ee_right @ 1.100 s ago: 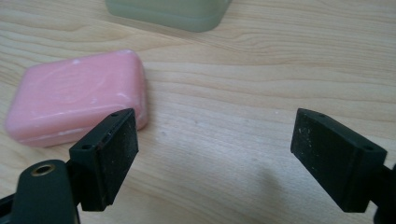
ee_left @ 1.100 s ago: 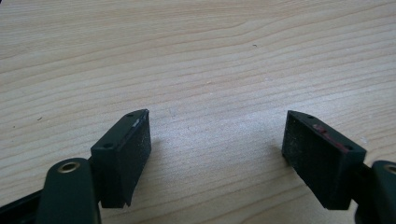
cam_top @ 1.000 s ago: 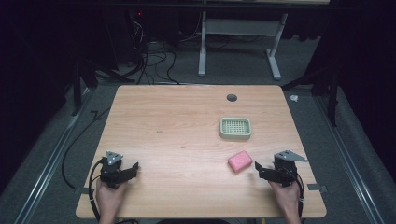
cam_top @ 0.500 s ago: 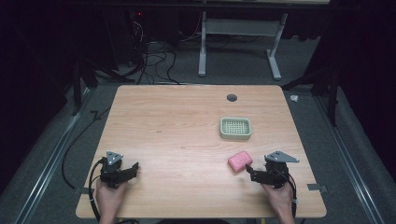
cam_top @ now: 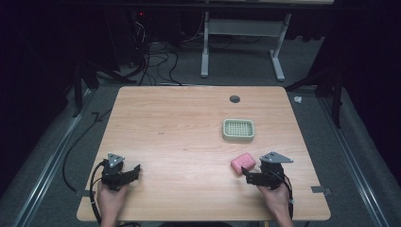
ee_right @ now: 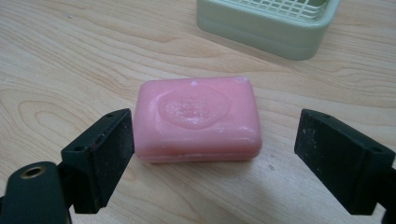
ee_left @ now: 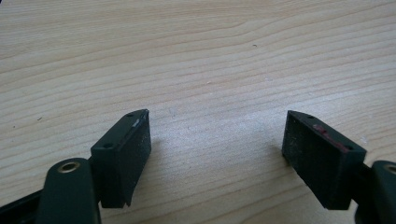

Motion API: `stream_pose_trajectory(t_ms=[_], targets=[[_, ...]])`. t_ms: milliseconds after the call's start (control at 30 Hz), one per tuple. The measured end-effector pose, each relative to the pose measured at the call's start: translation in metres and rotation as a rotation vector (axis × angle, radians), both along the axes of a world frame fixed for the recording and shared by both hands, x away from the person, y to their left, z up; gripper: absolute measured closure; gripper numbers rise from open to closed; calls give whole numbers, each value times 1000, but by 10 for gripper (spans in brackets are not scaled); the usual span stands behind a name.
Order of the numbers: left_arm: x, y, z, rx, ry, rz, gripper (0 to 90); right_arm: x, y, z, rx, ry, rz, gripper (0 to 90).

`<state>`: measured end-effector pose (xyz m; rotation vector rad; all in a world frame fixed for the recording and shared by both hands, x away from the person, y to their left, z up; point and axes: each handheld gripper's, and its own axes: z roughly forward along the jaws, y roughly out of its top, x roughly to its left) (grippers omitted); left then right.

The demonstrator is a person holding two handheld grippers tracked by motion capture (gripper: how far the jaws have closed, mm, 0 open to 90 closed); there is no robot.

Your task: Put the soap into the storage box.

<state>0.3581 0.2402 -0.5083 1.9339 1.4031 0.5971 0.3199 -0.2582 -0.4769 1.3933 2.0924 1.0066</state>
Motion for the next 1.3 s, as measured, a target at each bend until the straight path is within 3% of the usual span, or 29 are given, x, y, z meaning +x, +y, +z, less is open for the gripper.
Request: stream_pose_trajectory(t_ms=[500, 1300], targets=[[0, 0, 0, -1, -1, 1, 242, 8, 12, -2, -12, 2, 10, 122], [0, 0, 0, 0, 0, 0, 242, 19, 23, -11, -71, 35, 11, 121]])
